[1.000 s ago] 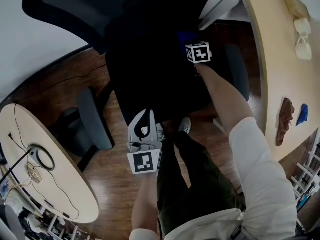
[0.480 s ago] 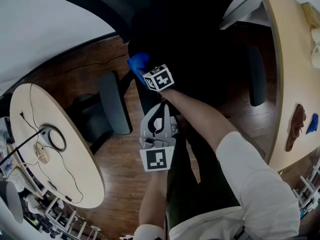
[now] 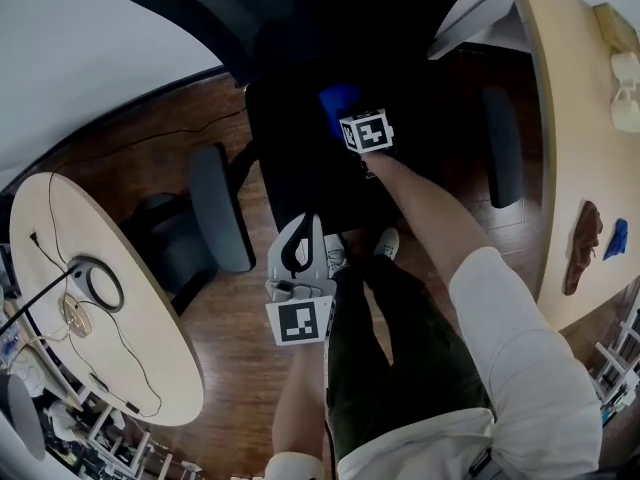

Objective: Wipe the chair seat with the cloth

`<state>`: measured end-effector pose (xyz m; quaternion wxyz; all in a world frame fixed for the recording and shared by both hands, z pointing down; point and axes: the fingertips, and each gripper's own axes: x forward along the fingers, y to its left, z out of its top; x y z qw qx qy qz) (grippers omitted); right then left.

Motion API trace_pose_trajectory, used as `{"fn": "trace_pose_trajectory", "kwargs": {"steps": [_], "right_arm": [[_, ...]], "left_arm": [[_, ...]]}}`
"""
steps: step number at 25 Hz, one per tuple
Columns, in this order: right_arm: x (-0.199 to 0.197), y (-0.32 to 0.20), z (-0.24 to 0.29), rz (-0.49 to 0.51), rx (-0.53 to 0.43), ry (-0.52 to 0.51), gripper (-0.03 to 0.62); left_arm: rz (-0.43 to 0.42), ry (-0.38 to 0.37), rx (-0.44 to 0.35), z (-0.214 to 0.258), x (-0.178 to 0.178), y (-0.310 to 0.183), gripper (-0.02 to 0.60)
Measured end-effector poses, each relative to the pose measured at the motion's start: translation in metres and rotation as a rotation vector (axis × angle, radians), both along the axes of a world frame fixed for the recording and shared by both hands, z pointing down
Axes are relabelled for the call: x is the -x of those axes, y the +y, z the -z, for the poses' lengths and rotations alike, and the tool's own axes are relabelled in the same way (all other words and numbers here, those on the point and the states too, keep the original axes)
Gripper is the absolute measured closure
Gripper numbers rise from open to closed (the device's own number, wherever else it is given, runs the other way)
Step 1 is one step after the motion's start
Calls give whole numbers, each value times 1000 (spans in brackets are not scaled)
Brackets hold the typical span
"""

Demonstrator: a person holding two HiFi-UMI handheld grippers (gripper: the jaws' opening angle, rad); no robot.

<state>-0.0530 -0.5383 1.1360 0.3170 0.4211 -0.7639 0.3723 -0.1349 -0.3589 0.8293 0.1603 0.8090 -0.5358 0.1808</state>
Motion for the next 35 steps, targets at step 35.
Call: {"fn": "trace_pose_trajectory", "kwargs": {"steps": [35], "right_arm": [[-93,99,-19,-106,74,31,497]], "left_arm": [[-63,95,-106,19,-10,18,551]]}}
